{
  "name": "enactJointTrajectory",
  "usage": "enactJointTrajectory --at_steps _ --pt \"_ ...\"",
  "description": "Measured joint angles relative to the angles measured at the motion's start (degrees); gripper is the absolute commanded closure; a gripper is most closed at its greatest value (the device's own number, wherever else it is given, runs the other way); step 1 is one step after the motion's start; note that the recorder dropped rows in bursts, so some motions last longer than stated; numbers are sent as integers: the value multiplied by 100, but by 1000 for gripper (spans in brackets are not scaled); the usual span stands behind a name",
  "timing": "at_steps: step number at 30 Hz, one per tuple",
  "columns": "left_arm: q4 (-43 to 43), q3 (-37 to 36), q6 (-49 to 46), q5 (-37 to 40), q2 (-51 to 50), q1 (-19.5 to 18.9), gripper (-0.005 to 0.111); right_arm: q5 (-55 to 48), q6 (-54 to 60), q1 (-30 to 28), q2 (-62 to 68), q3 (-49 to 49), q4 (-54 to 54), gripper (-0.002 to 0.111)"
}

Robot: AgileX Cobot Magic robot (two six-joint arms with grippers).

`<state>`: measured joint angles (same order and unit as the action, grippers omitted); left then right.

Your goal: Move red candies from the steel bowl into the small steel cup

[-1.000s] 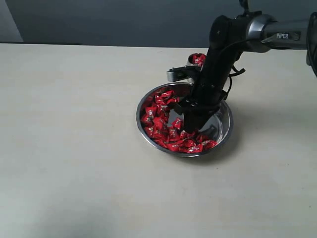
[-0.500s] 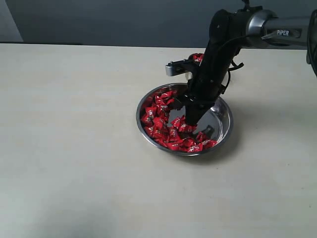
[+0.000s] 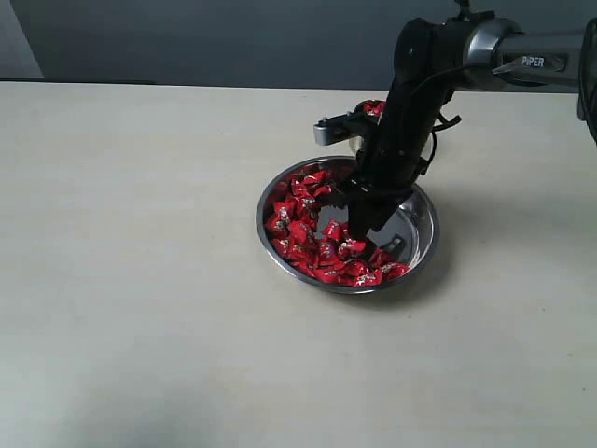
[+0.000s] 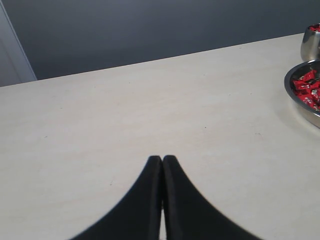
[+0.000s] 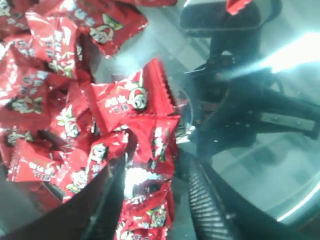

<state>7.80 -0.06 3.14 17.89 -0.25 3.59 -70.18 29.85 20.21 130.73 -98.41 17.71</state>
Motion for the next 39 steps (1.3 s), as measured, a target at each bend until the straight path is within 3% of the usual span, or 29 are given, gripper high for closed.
enactJointTrajectory --at_steps 39 --pt "0 0 0 0 0 0 106 394 5 0 0 0 213 69"
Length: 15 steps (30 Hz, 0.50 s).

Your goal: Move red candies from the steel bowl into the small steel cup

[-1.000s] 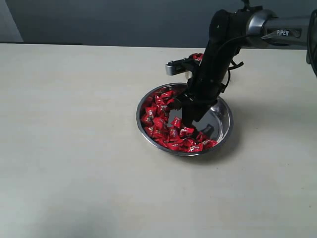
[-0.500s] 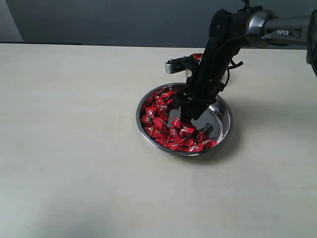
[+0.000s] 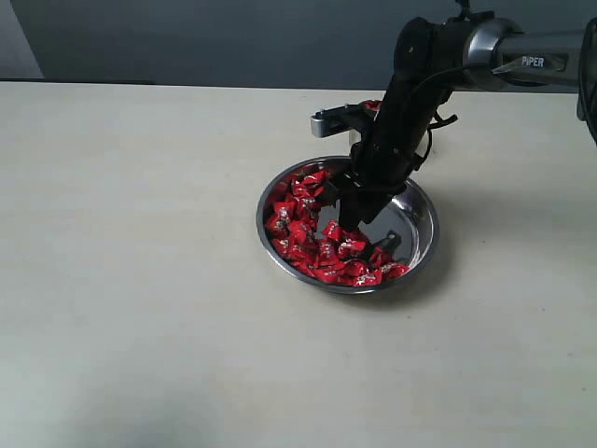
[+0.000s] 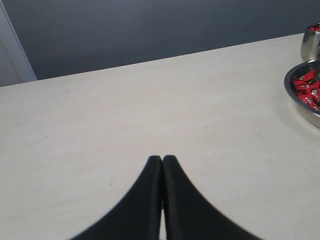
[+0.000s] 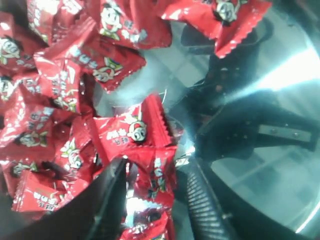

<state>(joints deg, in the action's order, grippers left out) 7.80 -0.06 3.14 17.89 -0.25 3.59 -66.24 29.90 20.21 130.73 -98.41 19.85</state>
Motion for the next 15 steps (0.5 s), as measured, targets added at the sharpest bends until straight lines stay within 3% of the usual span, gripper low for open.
enactJointTrajectory --at_steps 15 --pt "0 0 0 0 0 0 106 -121 126 0 0 0 9 69"
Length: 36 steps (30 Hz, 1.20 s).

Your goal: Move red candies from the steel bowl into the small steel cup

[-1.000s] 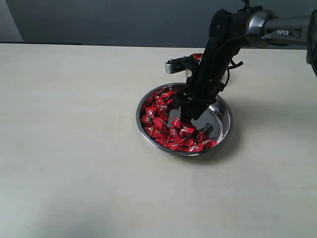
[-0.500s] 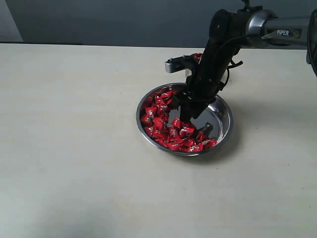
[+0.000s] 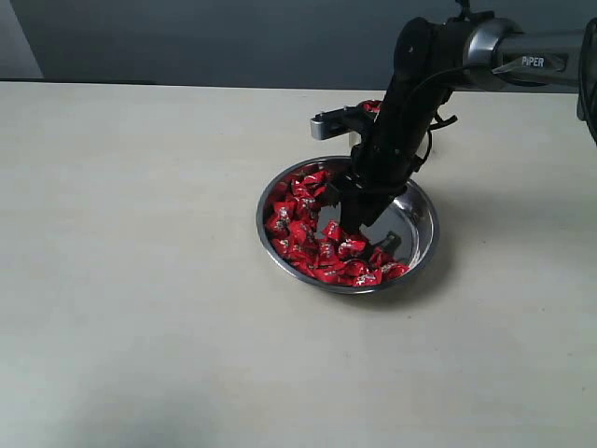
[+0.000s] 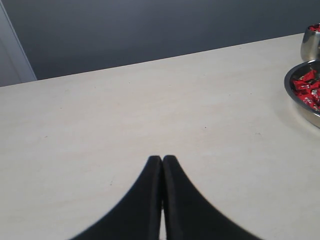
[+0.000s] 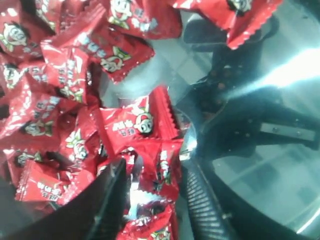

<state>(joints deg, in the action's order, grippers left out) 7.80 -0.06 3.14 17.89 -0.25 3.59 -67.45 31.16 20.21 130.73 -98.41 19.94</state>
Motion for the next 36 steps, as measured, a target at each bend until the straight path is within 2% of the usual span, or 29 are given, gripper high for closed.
enactJointTrajectory --at_steps 28,36 --pt "0 0 0 0 0 0 106 -236 -38 0 0 0 59 69" --pt "0 0 0 0 0 0 106 -267 -266 0 -234 416 -9 69"
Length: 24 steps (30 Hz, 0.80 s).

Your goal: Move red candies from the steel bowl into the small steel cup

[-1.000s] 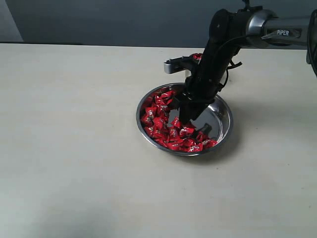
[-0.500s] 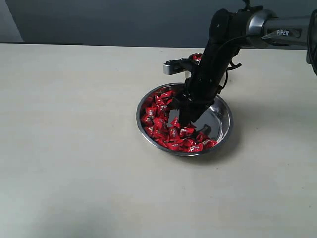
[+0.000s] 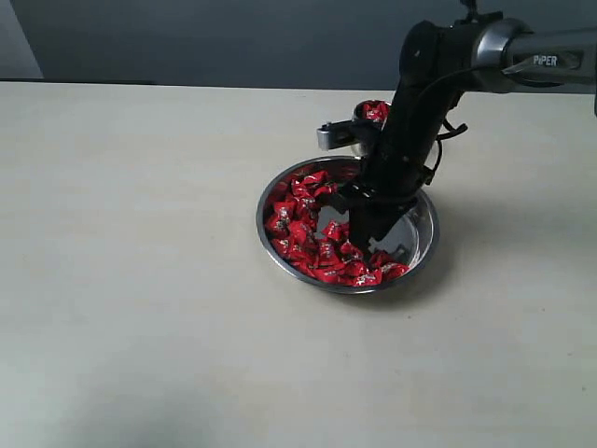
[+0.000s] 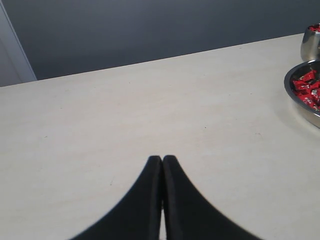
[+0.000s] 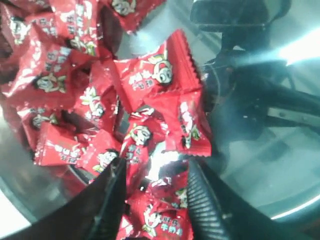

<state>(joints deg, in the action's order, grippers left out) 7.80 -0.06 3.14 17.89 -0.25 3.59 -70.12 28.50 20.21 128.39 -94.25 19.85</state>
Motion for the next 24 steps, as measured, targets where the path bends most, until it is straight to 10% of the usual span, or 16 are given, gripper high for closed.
enactJointTrajectory --at_steps 19,24 --pt "0 0 0 0 0 0 106 -11 -26 501 151 12 -314 69" --pt "0 0 0 0 0 0 106 -11 -26 501 164 12 -338 90"
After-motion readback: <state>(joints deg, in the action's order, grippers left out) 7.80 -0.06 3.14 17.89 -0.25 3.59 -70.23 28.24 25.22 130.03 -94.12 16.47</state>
